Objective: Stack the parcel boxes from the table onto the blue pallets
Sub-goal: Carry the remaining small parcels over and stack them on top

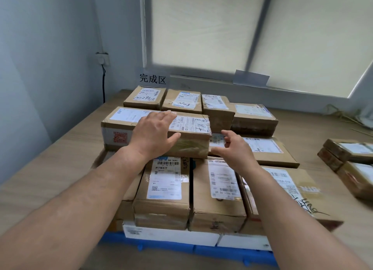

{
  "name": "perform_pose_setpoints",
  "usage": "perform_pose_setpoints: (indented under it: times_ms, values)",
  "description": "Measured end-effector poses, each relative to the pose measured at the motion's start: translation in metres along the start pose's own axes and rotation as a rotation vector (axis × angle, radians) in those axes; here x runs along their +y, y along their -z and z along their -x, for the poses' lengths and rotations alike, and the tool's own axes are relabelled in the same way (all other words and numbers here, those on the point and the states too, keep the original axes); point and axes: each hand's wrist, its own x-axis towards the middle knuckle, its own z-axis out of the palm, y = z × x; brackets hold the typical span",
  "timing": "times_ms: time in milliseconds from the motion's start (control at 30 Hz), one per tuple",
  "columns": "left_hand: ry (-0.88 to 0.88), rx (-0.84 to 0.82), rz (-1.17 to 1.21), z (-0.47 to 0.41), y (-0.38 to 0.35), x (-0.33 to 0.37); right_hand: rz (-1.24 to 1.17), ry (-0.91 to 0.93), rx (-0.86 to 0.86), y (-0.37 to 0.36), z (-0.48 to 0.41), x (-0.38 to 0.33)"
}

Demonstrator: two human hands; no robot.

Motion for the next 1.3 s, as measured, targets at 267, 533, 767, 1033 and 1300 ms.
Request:
perform_pose_setpoints:
  times_ms: [267,533,767,1033,1300]
  values:
    - [-0.053,0.102,0.092,0.015,-0.017,0.105,0.370,0.134,0.182,0.069,0.047,0.048]
    - [-0.067,0.071,0.162,0.045,-0.046,0.233,0.461,0.098,0.260,0.142,0.113,0.127]
    - [-0.125,0.005,0.178,0.064,-0.065,0.342,0.490,-0.021,0.296,0.206,0.170,0.207]
    - [-0.214,-0.117,0.255,0.089,-0.100,0.462,0.578,-0.151,0.331,0.275,0.241,0.289]
    - [-0.343,-0.222,0.242,0.100,-0.127,0.545,0.568,-0.317,0.357,0.315,0.291,0.343]
